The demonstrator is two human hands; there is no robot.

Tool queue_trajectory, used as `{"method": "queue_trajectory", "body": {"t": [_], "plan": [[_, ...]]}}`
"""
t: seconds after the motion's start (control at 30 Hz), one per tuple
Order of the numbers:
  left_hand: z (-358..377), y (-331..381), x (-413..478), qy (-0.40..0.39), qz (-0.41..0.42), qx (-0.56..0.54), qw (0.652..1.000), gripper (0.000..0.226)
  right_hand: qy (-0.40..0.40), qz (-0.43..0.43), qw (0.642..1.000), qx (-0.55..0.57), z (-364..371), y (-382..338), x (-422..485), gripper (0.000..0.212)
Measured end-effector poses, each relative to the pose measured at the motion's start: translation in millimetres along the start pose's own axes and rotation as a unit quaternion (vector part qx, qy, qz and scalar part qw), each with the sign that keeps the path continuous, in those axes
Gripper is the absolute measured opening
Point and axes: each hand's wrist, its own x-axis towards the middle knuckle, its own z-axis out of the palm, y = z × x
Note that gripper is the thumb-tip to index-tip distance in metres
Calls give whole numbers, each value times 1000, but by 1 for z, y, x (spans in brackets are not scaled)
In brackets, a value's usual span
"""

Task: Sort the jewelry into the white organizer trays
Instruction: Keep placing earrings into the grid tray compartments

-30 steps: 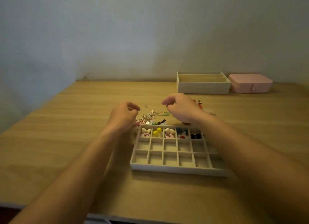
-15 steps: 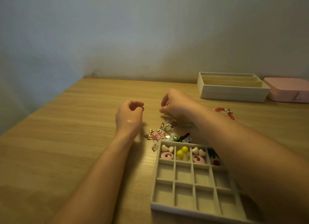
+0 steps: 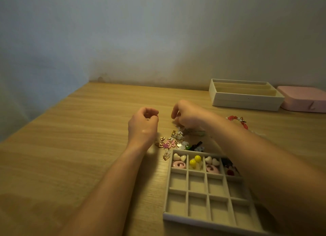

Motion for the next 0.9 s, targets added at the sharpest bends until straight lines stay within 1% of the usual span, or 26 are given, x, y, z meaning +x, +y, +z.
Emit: {"method": "queue_trajectory", "body": {"t": [0.07, 0.13, 0.2, 0.27, 0.37, 0.47, 0.57, 0.7, 0.8, 0.9], "plan": [[-1, 1, -2, -13, 22, 8, 1000, 19, 10, -8, 993, 115, -6, 1, -9, 17], [-4, 4, -6, -35, 42, -12, 998, 17, 32, -20, 972, 232, -13, -1, -24, 20], [-6, 11, -12, -77, 51, -63, 994, 21, 38, -34, 943, 330, -18, -2, -42, 22], [-8, 19, -21, -117, 59, -127, 983, 27, 33, -44, 914, 401, -22, -2, -58, 23], [-9, 29, -32, -138, 85, -165, 973, 21, 29, -30, 879, 475, -23, -1, -77, 23], [-10, 35, -39, -168, 111, -183, 962, 22, 18, -14, 833, 553, -21, 2, -93, 24], [-10, 40, -44, -190, 137, -179, 956, 21, 4, 3, 781, 624, -21, 6, -107, 28], [-10, 45, -52, -206, 128, -217, 946, 24, -31, 21, 715, 698, -21, 10, -119, 38], [-13, 47, -54, -211, 114, -243, 940, 30, -42, 24, 689, 723, -21, 12, -122, 36], [-14, 46, -53, -211, 103, -259, 937, 33, -46, 21, 683, 729, -21, 13, -122, 41]]}}
